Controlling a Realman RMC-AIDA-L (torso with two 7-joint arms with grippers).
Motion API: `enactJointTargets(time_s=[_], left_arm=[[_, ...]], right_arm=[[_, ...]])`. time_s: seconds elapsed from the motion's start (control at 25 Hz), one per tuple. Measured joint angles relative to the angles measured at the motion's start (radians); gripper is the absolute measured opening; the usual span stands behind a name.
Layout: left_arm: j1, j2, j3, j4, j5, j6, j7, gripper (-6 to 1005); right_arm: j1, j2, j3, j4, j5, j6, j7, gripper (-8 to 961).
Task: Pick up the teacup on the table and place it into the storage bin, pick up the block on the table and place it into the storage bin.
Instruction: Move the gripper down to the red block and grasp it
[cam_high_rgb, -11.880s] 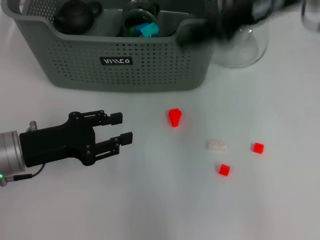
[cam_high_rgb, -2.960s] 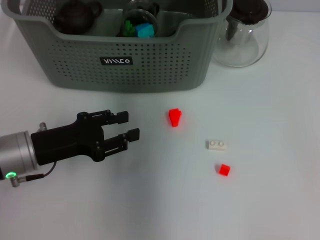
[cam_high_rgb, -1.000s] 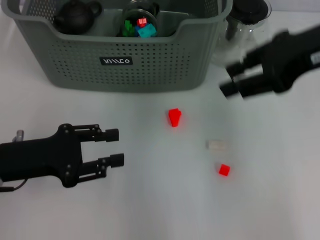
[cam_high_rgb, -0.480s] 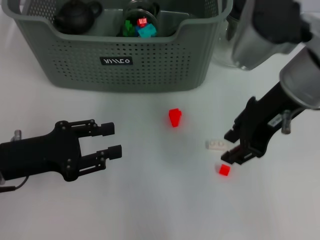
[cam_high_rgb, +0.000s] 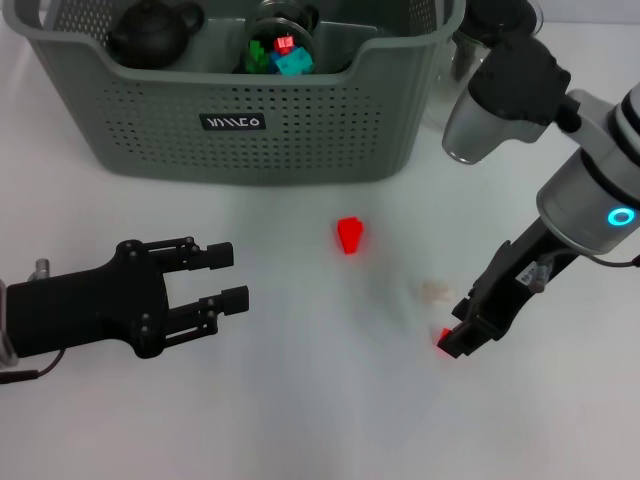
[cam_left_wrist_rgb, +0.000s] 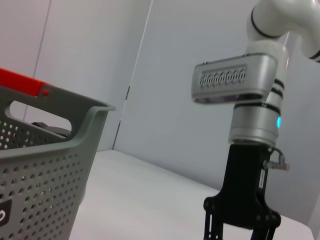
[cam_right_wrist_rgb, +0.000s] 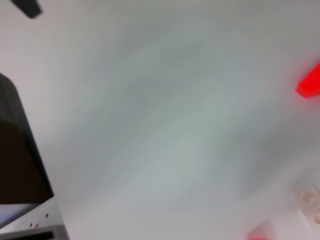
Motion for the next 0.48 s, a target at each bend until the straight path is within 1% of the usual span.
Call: enactJointTargets(time_s=[0.2,0.48], left_arm=[[-0.001,0.000,0.000,-0.001,0.000,-0.004,-0.001,540],[-0.003,0.000,0.000,-0.001,0.000,-0.006,-0.001,540]], right_arm=[[-0.001,0.001,-0.013,0.094,-0.001,0.086,0.000,473],[0.002,0.000,-0.019,0.148,-0.002,0.137,-0.002,467]])
